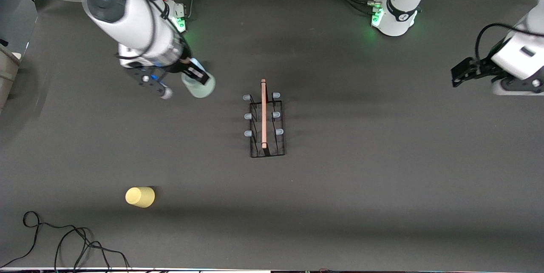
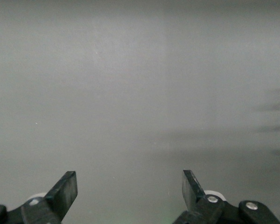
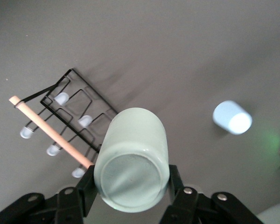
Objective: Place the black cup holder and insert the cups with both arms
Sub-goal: 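Carry the pale green cup to the rack and lower it onto a peg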
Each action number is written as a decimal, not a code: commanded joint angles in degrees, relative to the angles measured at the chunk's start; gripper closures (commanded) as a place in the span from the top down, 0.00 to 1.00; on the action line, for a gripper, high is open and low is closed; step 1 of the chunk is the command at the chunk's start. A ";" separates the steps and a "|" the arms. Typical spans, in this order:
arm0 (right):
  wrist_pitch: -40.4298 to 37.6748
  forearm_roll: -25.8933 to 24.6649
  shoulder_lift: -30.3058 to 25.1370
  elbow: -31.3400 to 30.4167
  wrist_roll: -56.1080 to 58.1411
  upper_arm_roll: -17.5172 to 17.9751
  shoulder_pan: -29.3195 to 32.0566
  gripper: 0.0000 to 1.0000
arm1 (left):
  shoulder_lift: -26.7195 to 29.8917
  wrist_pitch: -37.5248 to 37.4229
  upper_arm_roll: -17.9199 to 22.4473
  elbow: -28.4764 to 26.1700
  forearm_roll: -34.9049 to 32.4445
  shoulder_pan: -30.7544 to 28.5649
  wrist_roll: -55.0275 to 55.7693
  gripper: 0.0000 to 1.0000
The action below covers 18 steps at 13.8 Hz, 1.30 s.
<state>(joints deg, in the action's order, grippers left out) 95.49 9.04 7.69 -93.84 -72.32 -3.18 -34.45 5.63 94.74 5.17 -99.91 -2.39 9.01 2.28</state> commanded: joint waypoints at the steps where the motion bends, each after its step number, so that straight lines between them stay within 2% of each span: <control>1: 3.37 0.81 4.25 2.27 -10.45 -0.87 -5.09 0.22 | -0.62 2.11 -0.51 -0.37 -0.07 -1.10 -0.97 1.00; 5: 7.33 0.54 6.45 0.95 -14.43 -0.87 -7.38 0.22 | -3.08 3.61 -0.60 -1.69 -0.15 -4.61 -0.96 0.99; 12: 20.94 0.28 6.02 -12.58 -14.52 -0.87 -9.92 0.22 | -3.17 5.36 -0.69 -3.53 -0.24 -4.35 -1.49 0.99; 14: 25.16 0.19 6.28 -15.66 -14.52 -1.22 -11.77 0.22 | -2.39 4.41 -0.60 -3.45 -0.15 -4.61 -5.51 0.99; 18: 32.46 0.19 9.52 -17.52 -14.52 -1.22 -11.86 0.22 | -2.03 4.32 -0.69 -3.37 -0.24 -4.09 -5.80 1.00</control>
<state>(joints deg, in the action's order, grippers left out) 125.01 9.08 15.74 -110.86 -85.73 -3.41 -45.43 2.21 98.82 4.76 -102.14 -2.39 4.82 -2.48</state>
